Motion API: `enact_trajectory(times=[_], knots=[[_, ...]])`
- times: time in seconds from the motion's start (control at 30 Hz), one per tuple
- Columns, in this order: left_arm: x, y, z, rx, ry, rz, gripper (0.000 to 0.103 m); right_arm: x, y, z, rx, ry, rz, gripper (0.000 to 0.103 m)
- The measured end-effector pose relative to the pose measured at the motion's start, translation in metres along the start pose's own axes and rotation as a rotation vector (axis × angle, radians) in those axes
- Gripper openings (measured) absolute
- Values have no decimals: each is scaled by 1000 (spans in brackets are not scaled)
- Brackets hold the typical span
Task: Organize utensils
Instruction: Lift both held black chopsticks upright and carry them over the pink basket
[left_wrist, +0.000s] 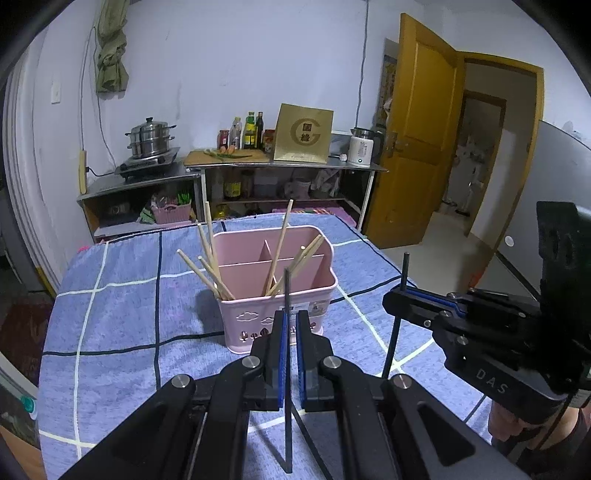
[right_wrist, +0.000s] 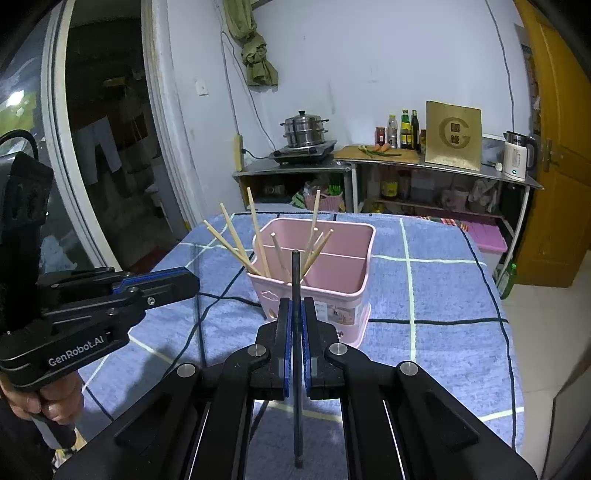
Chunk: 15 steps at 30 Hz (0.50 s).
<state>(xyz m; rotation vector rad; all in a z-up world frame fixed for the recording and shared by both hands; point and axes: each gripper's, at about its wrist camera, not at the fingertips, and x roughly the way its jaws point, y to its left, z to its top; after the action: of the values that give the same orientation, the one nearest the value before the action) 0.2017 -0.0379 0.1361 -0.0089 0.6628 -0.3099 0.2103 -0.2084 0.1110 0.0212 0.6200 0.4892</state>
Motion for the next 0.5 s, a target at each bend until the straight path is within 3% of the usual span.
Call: enact_trajectory(times=[0.27, 0.5], knots=[[-9, -1, -6, 11, -3, -1, 4, -9, 2, -3, -10, -10, 2, 5], [22, 10, -14, -20, 74, -26, 7, -10, 1, -5, -9, -11, 4, 4]])
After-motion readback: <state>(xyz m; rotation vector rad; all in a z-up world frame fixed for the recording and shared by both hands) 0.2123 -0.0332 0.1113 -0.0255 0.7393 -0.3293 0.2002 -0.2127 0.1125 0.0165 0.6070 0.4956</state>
